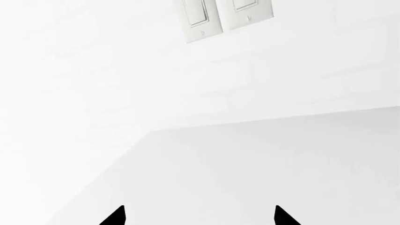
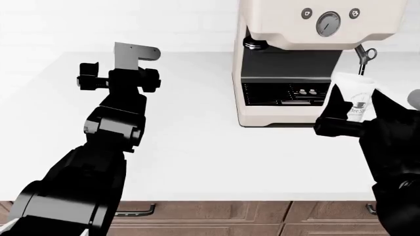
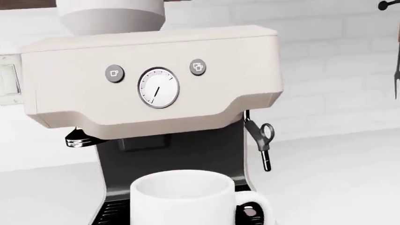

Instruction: Pick the mug from the cabinet, place it under the coffee machine dispenser, and press the start button.

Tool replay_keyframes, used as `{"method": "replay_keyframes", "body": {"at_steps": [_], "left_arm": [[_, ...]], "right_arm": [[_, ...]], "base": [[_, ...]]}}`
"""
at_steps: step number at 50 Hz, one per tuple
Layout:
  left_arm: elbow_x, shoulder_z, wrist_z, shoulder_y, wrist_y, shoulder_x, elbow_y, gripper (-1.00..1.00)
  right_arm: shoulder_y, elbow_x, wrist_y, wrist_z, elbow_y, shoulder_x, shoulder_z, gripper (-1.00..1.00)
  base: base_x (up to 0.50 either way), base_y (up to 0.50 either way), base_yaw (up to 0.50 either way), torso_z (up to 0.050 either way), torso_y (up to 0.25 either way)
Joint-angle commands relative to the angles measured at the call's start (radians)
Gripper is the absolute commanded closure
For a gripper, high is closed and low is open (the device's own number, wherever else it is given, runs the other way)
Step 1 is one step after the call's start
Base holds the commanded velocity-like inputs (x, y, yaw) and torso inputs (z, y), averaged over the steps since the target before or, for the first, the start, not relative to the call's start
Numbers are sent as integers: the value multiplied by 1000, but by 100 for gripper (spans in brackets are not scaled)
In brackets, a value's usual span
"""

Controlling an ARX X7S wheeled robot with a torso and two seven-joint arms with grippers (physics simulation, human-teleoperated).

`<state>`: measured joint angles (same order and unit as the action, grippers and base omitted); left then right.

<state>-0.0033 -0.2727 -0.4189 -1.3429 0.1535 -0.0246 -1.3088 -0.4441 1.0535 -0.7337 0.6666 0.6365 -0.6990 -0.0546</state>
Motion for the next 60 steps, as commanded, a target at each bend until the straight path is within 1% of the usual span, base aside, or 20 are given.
{"method": "replay_keyframes", "body": {"at_steps": [1,9,18,60], "left_arm": [[0,-1,-1,1,-3,0,0,-100],[0,-1,-1,1,-5,0,0,-100],[0,0,-1,1,-5,-1,0,-100],[0,-6,-4,2,-13,-1,0,-100]], "right_arm": [[-56,-81,3,-9,12,18,54,100],[-69,-185,43,-28,36,38,124,100],[-67,-254,87,-61,-12,70,177,100],[-75,-367,205,-135,-170,126,239,100]], "base": [[0,0,0,0,0],[0,0,0,0,0],[0,0,0,0,0],[0,0,0,0,0]]}}
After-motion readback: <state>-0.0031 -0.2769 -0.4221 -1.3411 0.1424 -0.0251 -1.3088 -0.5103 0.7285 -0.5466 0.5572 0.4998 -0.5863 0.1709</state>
